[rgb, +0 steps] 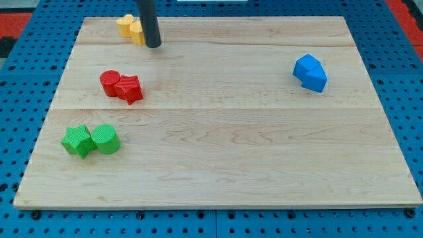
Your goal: Separate the yellow blocks from each other
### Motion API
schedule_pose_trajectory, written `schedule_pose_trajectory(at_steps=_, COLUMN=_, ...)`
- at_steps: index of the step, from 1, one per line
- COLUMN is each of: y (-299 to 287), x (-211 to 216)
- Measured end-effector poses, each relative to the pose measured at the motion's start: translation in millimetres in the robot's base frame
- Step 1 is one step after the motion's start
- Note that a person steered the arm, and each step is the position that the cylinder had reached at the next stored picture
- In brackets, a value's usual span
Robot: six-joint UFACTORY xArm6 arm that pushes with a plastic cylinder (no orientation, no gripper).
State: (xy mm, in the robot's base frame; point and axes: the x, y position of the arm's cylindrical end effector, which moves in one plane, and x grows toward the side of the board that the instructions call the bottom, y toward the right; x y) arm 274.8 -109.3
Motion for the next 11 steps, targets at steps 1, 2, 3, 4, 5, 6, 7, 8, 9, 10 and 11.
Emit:
schedule_pose_trajectory(at_steps=1, y=7, x=-13)
schedule_pose_trajectory(at_steps=2, y=17, x=-28)
schedule_pose_trajectory(at_steps=3, y=20, x=-28)
schedule_pose_trajectory(at_steps=4, y=21, x=-23)
schedule_pose_trajectory(at_steps=5, y=21, x=-34)
schedule_pose_trajectory(at_steps=6, y=11, x=-62)
schedule_pose_trajectory(at_steps=7, y=-18, x=-77)
schedule_pose_trajectory(at_steps=8, y=-55, x=-77)
schedule_pose_trajectory(at_steps=9, y=-79, x=-76)
schedule_pose_trajectory(at_steps=10, y=-97, x=-61)
schedule_pose_trajectory(at_steps=11, y=-134, x=-60)
